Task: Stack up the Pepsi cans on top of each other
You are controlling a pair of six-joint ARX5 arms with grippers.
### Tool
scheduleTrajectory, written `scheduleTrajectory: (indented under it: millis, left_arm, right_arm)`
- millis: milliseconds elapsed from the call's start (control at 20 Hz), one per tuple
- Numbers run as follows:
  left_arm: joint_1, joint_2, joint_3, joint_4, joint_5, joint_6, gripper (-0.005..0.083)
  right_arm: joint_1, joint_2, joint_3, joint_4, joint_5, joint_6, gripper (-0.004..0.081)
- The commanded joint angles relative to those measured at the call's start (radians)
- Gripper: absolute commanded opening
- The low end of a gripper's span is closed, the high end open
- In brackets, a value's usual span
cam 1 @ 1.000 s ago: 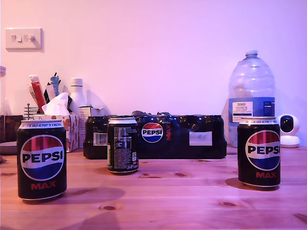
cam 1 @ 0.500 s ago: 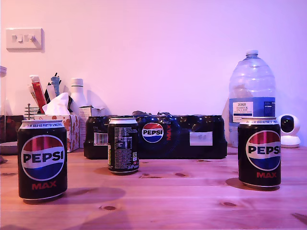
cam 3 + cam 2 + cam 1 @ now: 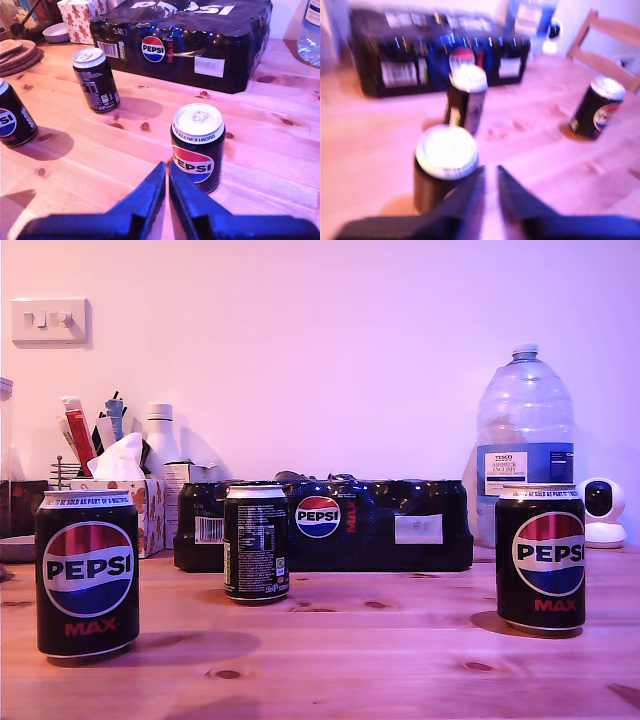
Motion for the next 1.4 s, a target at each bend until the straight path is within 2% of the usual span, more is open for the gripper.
scheduleTrajectory:
  millis: [0,50,100,250,450,850,1050,1200,1350]
  left_arm:
    - [-0.006,0.020,-0.012,0.001,-0.025,-0.004,0.0489]
    - [-0.010,0.034,-0.012,0.002,-0.034,-0.024,0.0691]
    - [-0.011,0.049,-0.012,0.002,-0.035,-0.036,0.0805]
    - [-0.022,0.083,-0.023,0.070,-0.039,-0.003,0.0783]
    - [-0.029,0.086,-0.044,0.134,-0.124,0.035,0.0783]
    - [-0.029,0.085,-0.193,0.394,-0.139,0.064,0.0783]
    - [-0.029,0.087,-0.203,0.418,-0.138,0.103,0.0783]
    - [-0.029,0.139,-0.206,0.437,-0.138,0.105,0.0783]
    - [-0.029,0.235,-0.208,0.532,-0.130,0.115,0.0783]
  right_arm:
    - [0.004,0.009,-0.014,0.008,-0.003,0.001,-0.0012]
    - [0.004,0.009,-0.015,0.008,-0.003,0.001,-0.0012]
    - [0.004,0.009,-0.014,0.008,-0.003,0.001,-0.0012]
    - [0.004,0.009,-0.014,0.011,-0.003,0.001,-0.0012]
    - [0.004,0.009,-0.015,0.011,-0.003,0.001,-0.0012]
    - [0.004,0.009,-0.015,0.011,-0.003,0.001,-0.0012]
    - [0.004,0.009,-0.014,0.012,-0.002,0.001,-0.0012]
    - [0.004,0.009,-0.015,0.012,-0.002,0.001,-0.0012]
    - [0.004,0.009,-0.015,0.012,-0.002,0.001,-0.0012]
